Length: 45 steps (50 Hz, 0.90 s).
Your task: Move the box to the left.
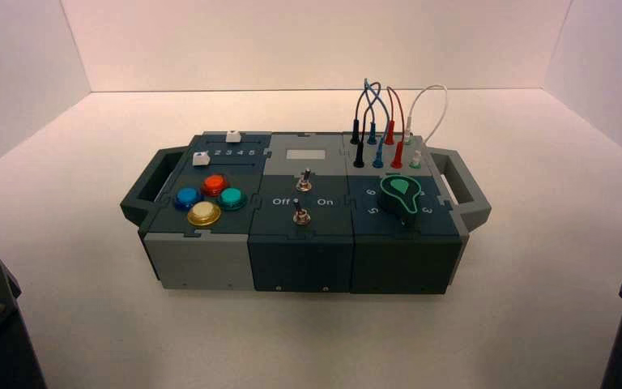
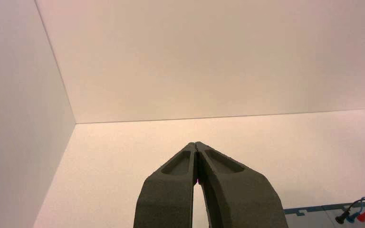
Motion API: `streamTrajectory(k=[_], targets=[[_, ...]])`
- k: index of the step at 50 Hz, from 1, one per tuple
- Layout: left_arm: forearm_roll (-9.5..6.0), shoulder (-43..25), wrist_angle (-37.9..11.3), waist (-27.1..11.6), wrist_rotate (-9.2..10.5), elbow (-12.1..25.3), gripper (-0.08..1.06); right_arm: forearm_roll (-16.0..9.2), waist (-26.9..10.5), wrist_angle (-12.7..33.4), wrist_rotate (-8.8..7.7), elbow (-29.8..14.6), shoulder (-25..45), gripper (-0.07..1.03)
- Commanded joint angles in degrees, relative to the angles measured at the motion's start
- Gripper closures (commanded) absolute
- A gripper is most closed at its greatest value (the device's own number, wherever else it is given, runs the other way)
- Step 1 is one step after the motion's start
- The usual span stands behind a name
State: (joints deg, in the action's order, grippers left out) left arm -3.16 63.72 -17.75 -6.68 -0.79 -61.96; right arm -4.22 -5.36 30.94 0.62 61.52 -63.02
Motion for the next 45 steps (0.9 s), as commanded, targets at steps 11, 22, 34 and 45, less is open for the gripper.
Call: streamTrajectory(k=[11,22,34,45], targets=[[0.09,-0.26,0.53,0.18,-0.09,0.97,1.01,-0.26,0.18,-0.26,0.18,-1.32,0.35,0.98],[-0.18,-1.23,-1.23,0.09,-0.09,1.32,1.01,-0.35,0.18,0.97,0.18,-1.76,1.93,0.98],[-0.18,-6.33,-6.68,-3.08,-0.09,3.60,1.01,-0.35,0.18,5.98,0.18,-4.92,12.66,0.98],[-0.18,-13.45,-12.22,-9.93,-0.79,5.98,1.01,-0.35,0.18,10.81,0.00,-8.00,24.35,0.98]])
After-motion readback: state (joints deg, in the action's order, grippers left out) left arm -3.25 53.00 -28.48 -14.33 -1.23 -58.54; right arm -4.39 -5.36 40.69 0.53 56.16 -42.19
